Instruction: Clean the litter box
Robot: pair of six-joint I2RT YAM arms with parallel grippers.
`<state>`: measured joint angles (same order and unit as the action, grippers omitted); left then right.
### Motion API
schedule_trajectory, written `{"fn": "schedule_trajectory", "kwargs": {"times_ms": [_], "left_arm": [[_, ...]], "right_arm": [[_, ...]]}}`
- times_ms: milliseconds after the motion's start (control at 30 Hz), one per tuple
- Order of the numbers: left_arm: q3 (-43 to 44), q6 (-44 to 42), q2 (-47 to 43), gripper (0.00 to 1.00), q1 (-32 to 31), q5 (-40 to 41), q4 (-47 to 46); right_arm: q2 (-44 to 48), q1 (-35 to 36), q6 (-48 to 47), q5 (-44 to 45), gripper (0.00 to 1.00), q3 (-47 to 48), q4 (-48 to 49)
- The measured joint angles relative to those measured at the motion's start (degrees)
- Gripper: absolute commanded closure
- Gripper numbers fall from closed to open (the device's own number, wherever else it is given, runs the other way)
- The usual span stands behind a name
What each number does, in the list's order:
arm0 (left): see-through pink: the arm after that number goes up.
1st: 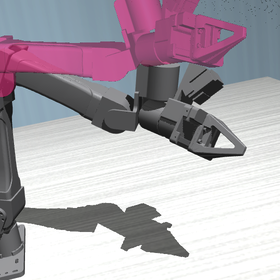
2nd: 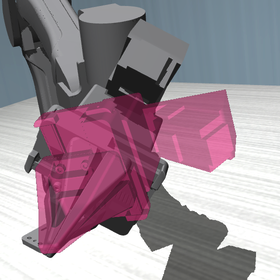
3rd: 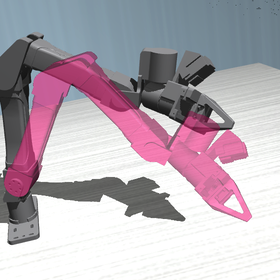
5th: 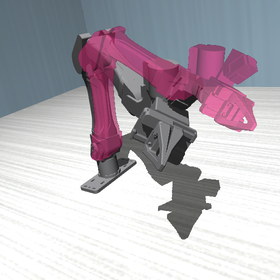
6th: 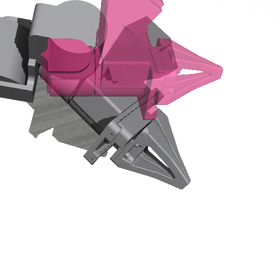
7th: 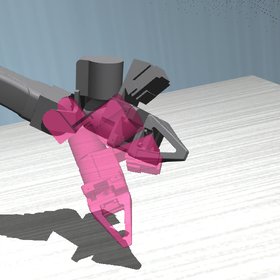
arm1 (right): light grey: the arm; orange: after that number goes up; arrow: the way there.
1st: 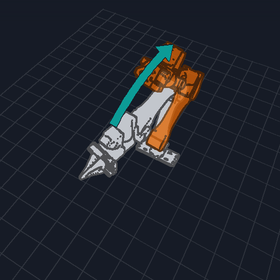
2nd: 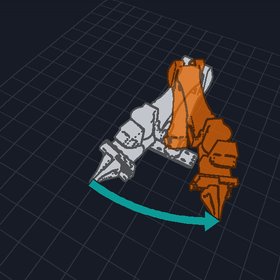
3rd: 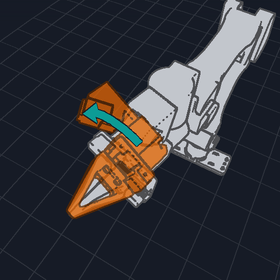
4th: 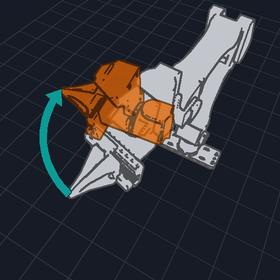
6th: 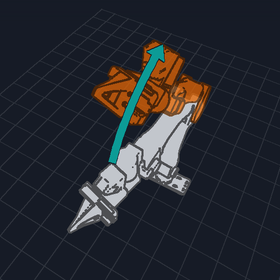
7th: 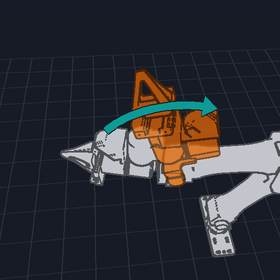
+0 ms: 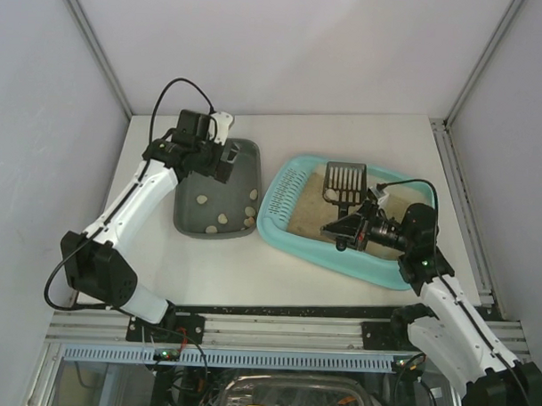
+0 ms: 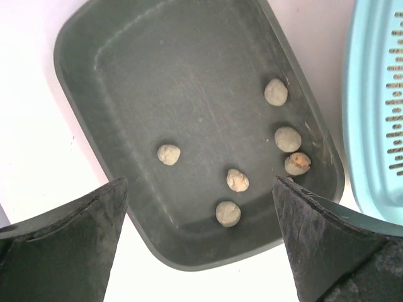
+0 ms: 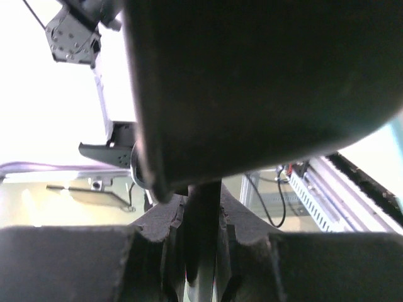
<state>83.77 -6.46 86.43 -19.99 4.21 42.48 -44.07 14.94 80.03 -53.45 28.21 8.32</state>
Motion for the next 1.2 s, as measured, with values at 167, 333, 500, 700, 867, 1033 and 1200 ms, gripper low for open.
{"fn": "schedule_trajectory", "kwargs": {"times_ms": [167, 333, 500, 700, 867, 1033, 1200], "left_arm": [[-2.6, -0.7, -1.4, 0.00, 0.0, -0.5, 1.0], [-5.2, -0.7, -3.8, 0.00, 0.0, -1.9, 1.8], [-6.2, -0.3, -5.1, 0.00, 0.0, -3.3, 1.8], [-7.0, -0.1, -6.8, 0.00, 0.0, -4.2, 1.8], [-7.4, 0.0, -8.6, 0.00, 0.0, -4.7, 1.7], [-9.0, 0.1, -10.5, 0.00, 0.0, -5.0, 1.8], [-10.1, 0.4, -11.1, 0.00, 0.0, -5.2, 1.9]], "right_arm": [[3.3, 0.6, 2.6, 5.2, 1.00, -5.3, -1.0], [5.0, 1.9, 5.7, 8.9, 1.00, -8.5, 0.5], [4.0, 5.2, 6.3, 11.3, 1.00, -8.6, 0.7], [2.9, 4.8, 6.3, 12.2, 1.00, -8.9, 2.0], [4.1, 1.1, 8.0, 12.9, 1.00, -11.3, 3.3], [3.8, 2.1, 6.0, 12.3, 1.00, -8.2, -0.1], [7.0, 0.0, 6.5, 13.6, 1.00, -9.9, 0.5]]}}
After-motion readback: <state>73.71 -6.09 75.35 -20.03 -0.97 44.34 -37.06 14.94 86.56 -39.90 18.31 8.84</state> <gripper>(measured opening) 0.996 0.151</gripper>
